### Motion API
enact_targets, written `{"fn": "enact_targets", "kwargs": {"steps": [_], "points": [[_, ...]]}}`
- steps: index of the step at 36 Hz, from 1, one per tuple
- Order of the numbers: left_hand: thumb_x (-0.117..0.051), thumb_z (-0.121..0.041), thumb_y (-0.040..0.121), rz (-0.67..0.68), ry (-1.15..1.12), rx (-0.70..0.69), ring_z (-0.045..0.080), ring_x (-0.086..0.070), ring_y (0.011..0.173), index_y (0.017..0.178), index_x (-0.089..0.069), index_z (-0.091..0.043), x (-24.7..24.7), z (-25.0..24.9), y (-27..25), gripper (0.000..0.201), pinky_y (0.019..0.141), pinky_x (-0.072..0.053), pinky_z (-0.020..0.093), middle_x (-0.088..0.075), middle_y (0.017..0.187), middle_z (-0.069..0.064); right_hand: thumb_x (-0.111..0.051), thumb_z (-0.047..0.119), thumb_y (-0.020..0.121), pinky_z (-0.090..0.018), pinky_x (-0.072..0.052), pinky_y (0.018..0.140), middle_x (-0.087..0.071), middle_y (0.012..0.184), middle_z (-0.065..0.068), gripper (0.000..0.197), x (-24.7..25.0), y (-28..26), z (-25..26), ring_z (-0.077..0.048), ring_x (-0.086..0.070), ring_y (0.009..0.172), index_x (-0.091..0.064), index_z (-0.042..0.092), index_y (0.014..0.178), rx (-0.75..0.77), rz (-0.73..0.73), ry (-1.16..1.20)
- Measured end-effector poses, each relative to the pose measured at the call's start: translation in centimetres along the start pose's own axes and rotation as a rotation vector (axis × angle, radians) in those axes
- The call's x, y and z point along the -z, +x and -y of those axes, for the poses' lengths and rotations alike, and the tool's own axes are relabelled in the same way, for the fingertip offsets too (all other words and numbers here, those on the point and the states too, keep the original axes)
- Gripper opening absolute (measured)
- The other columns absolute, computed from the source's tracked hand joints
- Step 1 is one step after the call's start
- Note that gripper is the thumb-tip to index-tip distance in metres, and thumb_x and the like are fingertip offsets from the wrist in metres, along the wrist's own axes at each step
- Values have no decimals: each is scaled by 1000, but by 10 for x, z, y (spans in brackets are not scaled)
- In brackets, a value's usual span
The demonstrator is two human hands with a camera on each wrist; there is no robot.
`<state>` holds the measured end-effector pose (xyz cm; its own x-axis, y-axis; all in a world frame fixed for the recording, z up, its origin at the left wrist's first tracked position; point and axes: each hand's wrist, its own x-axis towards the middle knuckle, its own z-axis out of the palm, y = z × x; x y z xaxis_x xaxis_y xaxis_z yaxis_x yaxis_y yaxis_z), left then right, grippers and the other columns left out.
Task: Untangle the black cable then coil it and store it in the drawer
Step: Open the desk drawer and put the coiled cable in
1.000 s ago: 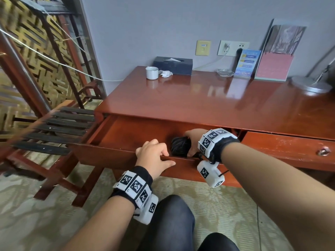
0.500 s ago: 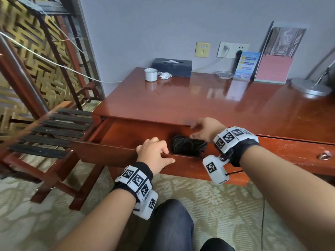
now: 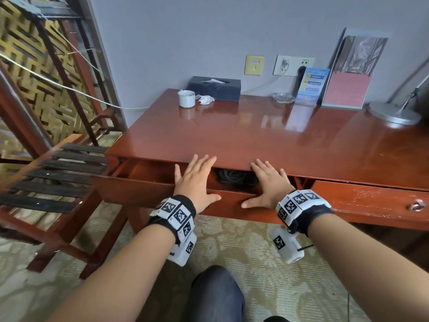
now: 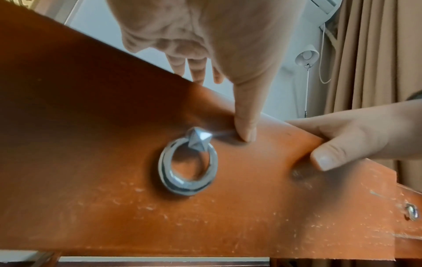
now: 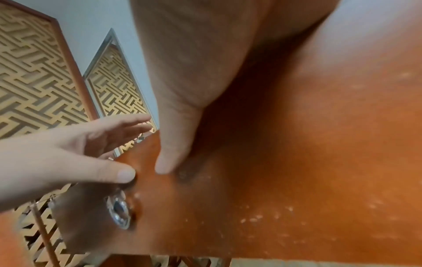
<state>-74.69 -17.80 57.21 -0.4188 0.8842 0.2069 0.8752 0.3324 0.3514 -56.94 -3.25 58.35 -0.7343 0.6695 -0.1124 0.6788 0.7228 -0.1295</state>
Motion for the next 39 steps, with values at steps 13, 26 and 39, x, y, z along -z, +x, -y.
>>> {"fn": "enact_targets", "kwargs": {"steps": [13,26,39], "points": [[-67,-53,82,100,24,-57,17,-18,147,146,-38,-31,-5,10,40,74,120,-1,49,-30,157,-8,-63,73,64,-45,-31,100,-43,121,8,74,-6,15,3,-23,-39,117,-43,31,122,-59,-278,-50],[-75,-44,78,-141,-26,-18,22,-45,113,113,-61,-26,-20,8,53,42,102,-37,38,-56,116,-7,-63,63,73,-48,-35,91,-44,113,4,55,-10,28,9,-28,-40,107,-45,25,109,-121,-360,-87],[-72,-50,78,-223,40,53,20,-46,106,103,-59,-31,-28,2,58,35,99,-33,36,-54,108,-9,-64,58,75,-46,-34,87,-46,116,1,54,-13,37,12,-31,-40,107,-45,22,111,-138,-414,-129]]}}
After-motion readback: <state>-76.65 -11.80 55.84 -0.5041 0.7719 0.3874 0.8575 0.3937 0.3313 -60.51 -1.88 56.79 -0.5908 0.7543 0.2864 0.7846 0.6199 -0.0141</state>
